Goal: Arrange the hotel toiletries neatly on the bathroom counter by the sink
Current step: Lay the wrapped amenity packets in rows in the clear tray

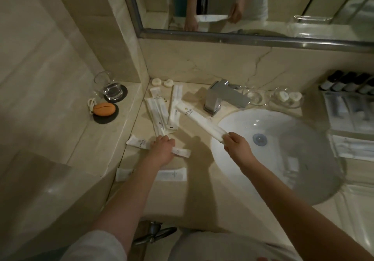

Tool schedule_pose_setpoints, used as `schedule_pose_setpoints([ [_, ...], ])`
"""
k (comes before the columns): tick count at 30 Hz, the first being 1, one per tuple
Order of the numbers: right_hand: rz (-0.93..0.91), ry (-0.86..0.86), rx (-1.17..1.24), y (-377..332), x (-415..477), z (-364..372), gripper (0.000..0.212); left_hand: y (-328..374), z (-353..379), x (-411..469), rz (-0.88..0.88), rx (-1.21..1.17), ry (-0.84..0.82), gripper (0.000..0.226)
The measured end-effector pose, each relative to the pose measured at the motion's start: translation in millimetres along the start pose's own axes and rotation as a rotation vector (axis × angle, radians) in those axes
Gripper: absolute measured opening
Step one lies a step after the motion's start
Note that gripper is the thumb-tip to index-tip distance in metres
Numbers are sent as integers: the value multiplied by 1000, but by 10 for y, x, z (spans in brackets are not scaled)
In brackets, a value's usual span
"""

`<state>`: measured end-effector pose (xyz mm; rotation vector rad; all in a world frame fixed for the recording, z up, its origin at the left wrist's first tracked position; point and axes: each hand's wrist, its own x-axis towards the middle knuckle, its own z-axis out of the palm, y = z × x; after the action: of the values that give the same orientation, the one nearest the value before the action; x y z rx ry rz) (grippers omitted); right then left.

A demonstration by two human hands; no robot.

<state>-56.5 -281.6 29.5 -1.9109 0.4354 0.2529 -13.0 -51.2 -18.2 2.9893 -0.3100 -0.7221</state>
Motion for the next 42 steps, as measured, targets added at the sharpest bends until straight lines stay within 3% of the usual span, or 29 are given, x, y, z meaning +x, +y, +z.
schedule_pose_setpoints([
  [4,-12,2,10,31,-63,-72,28,86,-7,-11,0,107,104,37],
  [8,-41,23,11,72,-101,-292,29,293,-212,-86,15,-11,341,36],
  [14,-87,77,63,240,-180,-886,31,920,-476,-223,73,-172,486,26],
  [18,-72,155,151,486,-211,-1383,27,1464,-508,-258,113,-289,437,29],
  [27,15,373,221,1166,-314,-2525,30,2792,-564,-146,235,-264,369,15],
  [37,158,559,141,1922,-401,-3718,27,3833,-486,95,366,-120,278,19],
  [42,253,539,-73,2213,-421,-4114,22,4169,-449,156,411,-87,253,20],
])
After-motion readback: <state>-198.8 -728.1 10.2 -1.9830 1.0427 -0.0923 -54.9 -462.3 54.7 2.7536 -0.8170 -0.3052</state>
